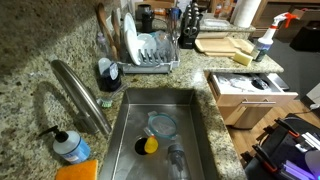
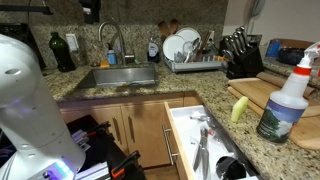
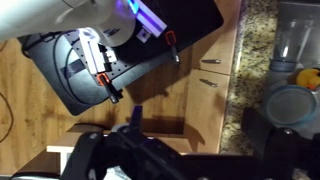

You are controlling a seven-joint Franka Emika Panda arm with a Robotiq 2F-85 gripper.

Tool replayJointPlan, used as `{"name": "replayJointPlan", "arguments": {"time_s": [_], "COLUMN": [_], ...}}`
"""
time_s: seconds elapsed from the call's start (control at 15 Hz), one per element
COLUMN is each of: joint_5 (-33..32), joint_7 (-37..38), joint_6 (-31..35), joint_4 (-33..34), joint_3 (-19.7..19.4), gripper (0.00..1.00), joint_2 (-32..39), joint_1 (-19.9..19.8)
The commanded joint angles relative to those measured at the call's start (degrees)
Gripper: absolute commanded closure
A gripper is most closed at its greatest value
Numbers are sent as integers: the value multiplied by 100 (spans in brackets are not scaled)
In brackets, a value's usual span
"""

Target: Place the yellow sponge inside the open drawer

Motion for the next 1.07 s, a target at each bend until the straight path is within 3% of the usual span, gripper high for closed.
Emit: {"name": "replayJointPlan", "arguments": {"time_s": [0.0,0.13,0.4,0.67,0.8,1.0], "joint_5": [230,254,-111,-600,-840,-1374], "joint_7": [-168,-143,-369,-622,-554,158], "joint_6": [57,41,208,643,1018,1977], "joint_4": [17,30,83,436,552,591], "joint_3": [104,184,-680,-1205,-1232,-1043], "gripper": [0,0,0,0,0,0], "joint_2": [-68,-25,886,1924,2316,2625], "joint_1": [-241,-252,-837,-1288,-1410,-1598]}}
